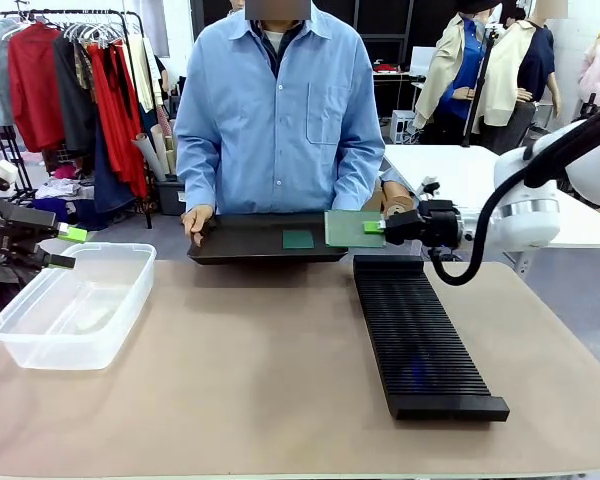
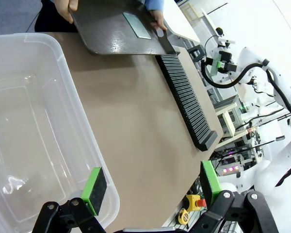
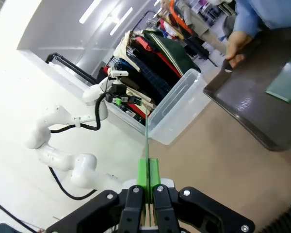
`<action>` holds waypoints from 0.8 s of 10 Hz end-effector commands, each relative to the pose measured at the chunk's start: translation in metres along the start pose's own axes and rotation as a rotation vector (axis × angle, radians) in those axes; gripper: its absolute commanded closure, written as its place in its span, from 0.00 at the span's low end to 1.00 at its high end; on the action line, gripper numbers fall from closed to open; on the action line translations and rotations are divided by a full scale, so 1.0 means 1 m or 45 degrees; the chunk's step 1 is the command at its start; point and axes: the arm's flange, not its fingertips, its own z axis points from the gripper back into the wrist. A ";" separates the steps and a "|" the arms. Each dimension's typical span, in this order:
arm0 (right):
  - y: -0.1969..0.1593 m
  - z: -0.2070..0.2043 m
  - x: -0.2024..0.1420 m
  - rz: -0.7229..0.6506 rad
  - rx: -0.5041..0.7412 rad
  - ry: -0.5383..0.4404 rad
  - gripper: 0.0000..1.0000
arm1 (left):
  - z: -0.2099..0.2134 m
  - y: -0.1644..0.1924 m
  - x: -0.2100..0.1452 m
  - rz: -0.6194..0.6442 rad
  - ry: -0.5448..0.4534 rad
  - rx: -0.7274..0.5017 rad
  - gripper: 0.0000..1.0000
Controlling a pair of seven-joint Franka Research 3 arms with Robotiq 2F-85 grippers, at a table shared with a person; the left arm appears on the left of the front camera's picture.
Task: Sort PCBs into racks and boxes based on the side picked up.
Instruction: If the short side of the Blank PCB is picked up, insert it into the PCB Rack ; if the long side is picked up, place it in the Organizing box.
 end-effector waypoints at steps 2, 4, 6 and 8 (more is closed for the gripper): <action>-0.009 0.040 -0.011 0.081 -0.031 -0.026 1.00 | 0.001 -0.001 -0.001 -0.005 -0.002 0.012 0.00; -0.012 0.063 -0.023 0.202 -0.100 -0.012 1.00 | 0.001 -0.001 -0.001 -0.005 -0.002 0.012 0.00; -0.014 0.073 -0.031 0.362 -0.159 0.010 1.00 | 0.001 -0.001 -0.001 -0.005 -0.002 0.012 0.00; -0.020 0.078 -0.039 0.446 -0.173 0.036 1.00 | 0.001 -0.001 -0.001 -0.005 -0.002 0.012 0.00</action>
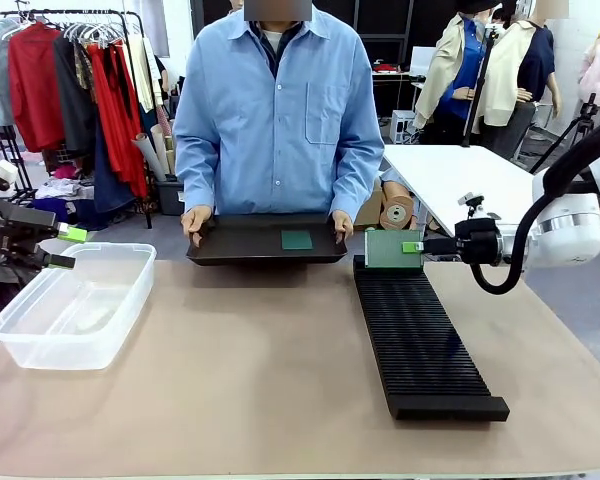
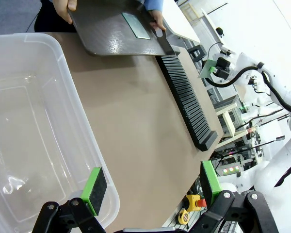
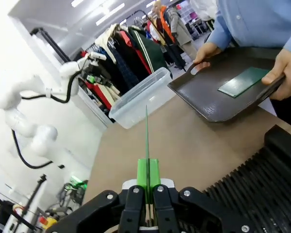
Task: Sort PCBs into racks and boxes based on the side picked up.
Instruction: If the short side of the Blank PCB is picked up, insert it into the PCB Rack ; if the long side is picked up, place it in the Organizing box.
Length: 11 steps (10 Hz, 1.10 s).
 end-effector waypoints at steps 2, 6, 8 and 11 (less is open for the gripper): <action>0.004 0.007 -0.017 0.201 -0.015 0.014 1.00 | 0.001 -0.001 -0.001 -0.006 -0.002 0.011 0.00; -0.009 0.006 -0.037 0.237 -0.022 0.027 1.00 | 0.001 -0.001 -0.001 -0.006 -0.002 0.011 0.00; -0.018 0.006 -0.047 0.258 -0.039 0.025 1.00 | 0.001 -0.001 -0.001 -0.006 -0.002 0.011 0.00; -0.029 0.014 -0.055 0.312 -0.098 -0.013 1.00 | 0.001 -0.001 -0.001 -0.006 -0.002 0.011 0.00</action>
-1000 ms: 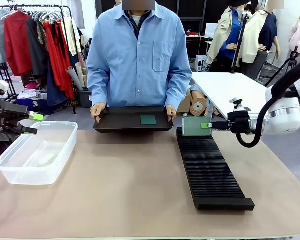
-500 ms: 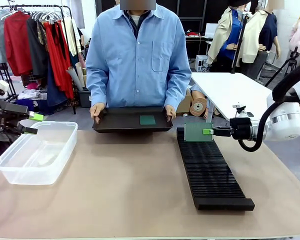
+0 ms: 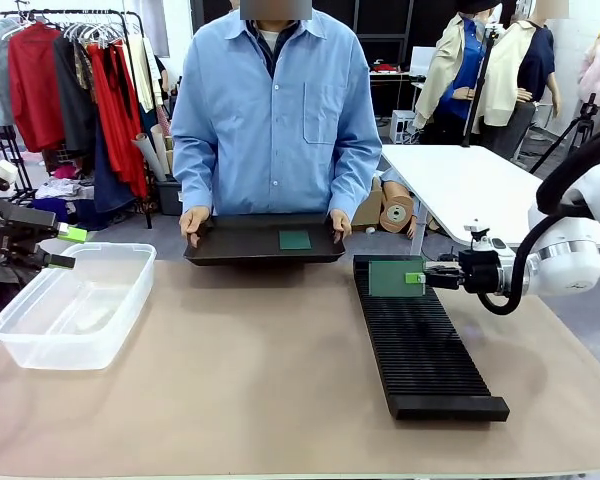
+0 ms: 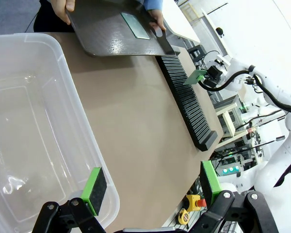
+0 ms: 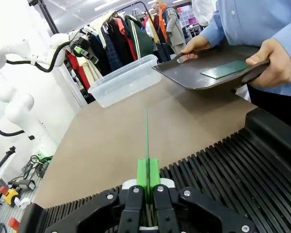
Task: Sort PCBs into racks and boxes based on the side picked up.
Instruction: If the short side of the Blank PCB is picked up, insert it into the PCB Rack ; if the long side is picked up, place it in the Organizing box.
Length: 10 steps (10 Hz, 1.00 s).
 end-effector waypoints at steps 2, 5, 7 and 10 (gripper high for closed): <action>-0.004 0.007 -0.002 0.090 -0.028 -0.046 1.00 | 0.001 -0.001 -0.001 -0.006 -0.002 0.011 0.00; -0.007 0.011 -0.010 0.078 -0.043 -0.035 1.00 | 0.001 -0.001 -0.001 -0.006 -0.002 0.011 0.00; -0.007 0.012 -0.010 0.082 -0.039 -0.029 1.00 | 0.001 -0.001 -0.001 -0.006 -0.002 0.011 0.00; -0.011 0.012 -0.017 0.086 -0.046 -0.006 1.00 | 0.001 -0.001 -0.001 -0.006 -0.002 0.011 0.00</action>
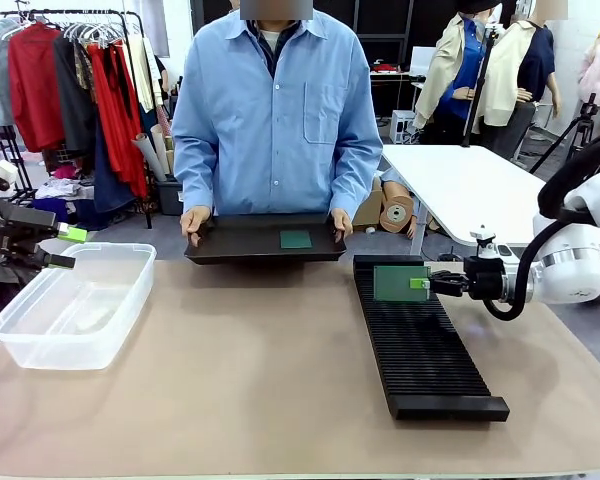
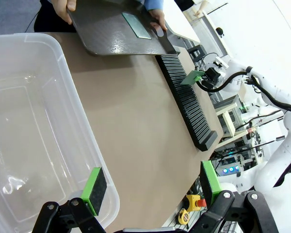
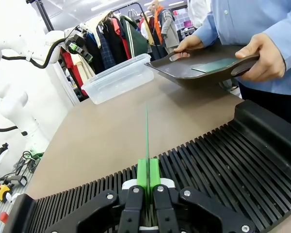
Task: Sort PCBs into racks and boxes based on the side picked up.
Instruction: If the short side of the Blank PCB is picked up, insert it into the PCB Rack ; if the long side is picked up, place it in the Organizing box.
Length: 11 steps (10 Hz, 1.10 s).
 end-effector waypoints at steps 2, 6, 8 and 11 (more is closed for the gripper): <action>-0.008 0.002 -0.006 0.052 -0.035 0.026 1.00 | 0.001 -0.001 -0.001 -0.006 -0.002 0.011 0.00; -0.011 0.004 -0.014 0.042 -0.044 0.037 1.00 | 0.001 -0.001 -0.001 -0.006 -0.002 0.011 0.00; -0.013 0.003 -0.015 0.038 -0.037 0.035 1.00 | 0.001 -0.001 -0.001 -0.006 -0.002 0.011 0.00; -0.020 -0.002 -0.014 0.053 -0.028 0.030 1.00 | 0.001 -0.001 -0.001 -0.006 -0.002 0.011 0.00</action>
